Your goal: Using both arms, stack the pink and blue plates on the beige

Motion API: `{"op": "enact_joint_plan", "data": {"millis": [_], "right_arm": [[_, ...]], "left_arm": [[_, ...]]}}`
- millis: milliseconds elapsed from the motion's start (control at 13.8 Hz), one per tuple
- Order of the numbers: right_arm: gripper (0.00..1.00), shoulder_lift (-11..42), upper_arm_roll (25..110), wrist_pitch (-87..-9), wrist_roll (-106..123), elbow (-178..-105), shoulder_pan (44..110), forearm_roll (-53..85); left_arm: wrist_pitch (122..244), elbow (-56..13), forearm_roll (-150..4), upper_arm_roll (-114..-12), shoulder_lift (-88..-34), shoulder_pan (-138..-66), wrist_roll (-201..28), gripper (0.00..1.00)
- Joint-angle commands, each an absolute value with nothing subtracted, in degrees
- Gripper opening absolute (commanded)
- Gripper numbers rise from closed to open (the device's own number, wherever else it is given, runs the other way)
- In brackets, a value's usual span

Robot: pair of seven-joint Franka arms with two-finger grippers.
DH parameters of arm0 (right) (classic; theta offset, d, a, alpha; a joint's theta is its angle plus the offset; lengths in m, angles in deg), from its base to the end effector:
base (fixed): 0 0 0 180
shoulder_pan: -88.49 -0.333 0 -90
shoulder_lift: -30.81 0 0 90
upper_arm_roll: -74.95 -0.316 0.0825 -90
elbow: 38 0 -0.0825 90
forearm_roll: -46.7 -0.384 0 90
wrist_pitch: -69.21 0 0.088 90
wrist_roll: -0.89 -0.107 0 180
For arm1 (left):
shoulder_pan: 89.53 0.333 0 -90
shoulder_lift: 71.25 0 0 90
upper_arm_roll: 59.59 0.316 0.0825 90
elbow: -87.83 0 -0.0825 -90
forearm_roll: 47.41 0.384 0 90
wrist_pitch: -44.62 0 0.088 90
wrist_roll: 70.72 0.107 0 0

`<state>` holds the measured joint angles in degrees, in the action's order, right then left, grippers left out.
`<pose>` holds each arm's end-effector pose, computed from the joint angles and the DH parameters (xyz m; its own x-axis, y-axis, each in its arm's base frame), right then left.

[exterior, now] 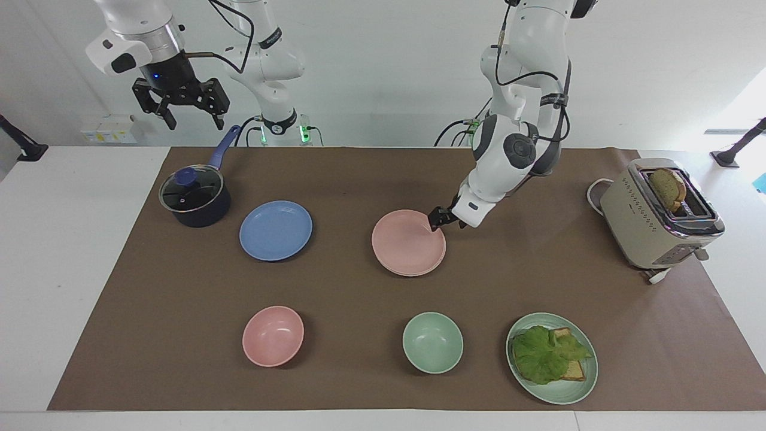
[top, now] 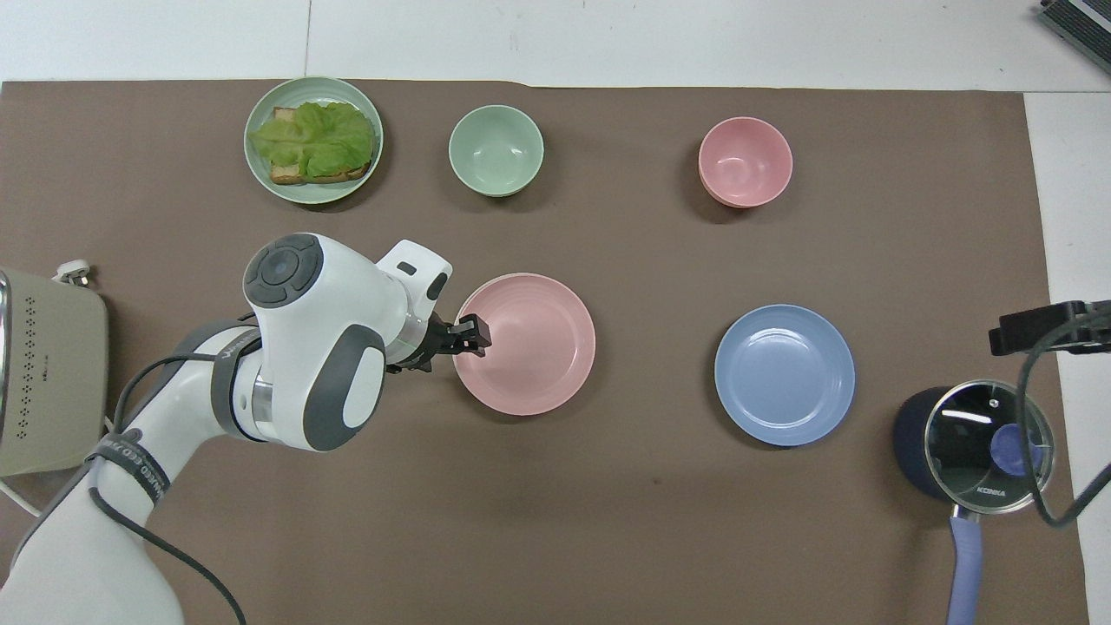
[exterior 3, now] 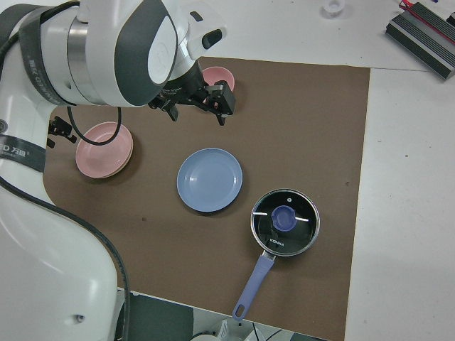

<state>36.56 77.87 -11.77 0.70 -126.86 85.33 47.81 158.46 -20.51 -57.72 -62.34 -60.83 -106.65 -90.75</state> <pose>0.5058 -0.0018 0.6734 0.9993 -0.0017 -0.0372 -0.0012 -0.9999 0.0143 0.5548 -0.2112 0.4034 0.9870 0.0733 -0.1430 0.0914 -0.9881 0.1240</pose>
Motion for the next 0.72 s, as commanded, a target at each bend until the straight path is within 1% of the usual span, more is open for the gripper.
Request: {"op": "enact_joint_plan", "data": {"millis": [0,72,217,434,579,651], "right_arm": [[1.0,38.0,77.7,-12.0,1.9,-128.4,85.9,47.2],[1.0,38.0,77.8,-12.0,1.9,-128.4,85.9,47.2],[1.0,38.0,77.7,-12.0,1.9,-128.4,85.9,47.2],[1.0,38.0,77.7,-12.0,1.9,-128.4,85.9,47.2],[1.0,38.0,77.7,-12.0,1.9,-128.4,85.9,47.2],[1.0,38.0,77.7,-11.9,1.9,-128.4,85.9,47.2]], "left_arm": [[150.8,-16.9,-55.8,-62.5,-64.3,-99.2,-82.4,1.0],[149.9,-16.9,-55.7,-62.5,-66.2,-95.5,-79.0,1.0],[146.9,-15.5,-53.6,-62.2,-68.0,-91.7,-73.8,1.0],[140.1,-6.9,-46.4,-62.3,-67.8,-90.8,-71.3,1.0],[134.1,-0.2,-46.2,-62.1,-68.0,-90.7,-70.6,1.0],[130.9,1.8,-46.2,-61.7,-68.1,-90.6,-70.7,1.0]]}}
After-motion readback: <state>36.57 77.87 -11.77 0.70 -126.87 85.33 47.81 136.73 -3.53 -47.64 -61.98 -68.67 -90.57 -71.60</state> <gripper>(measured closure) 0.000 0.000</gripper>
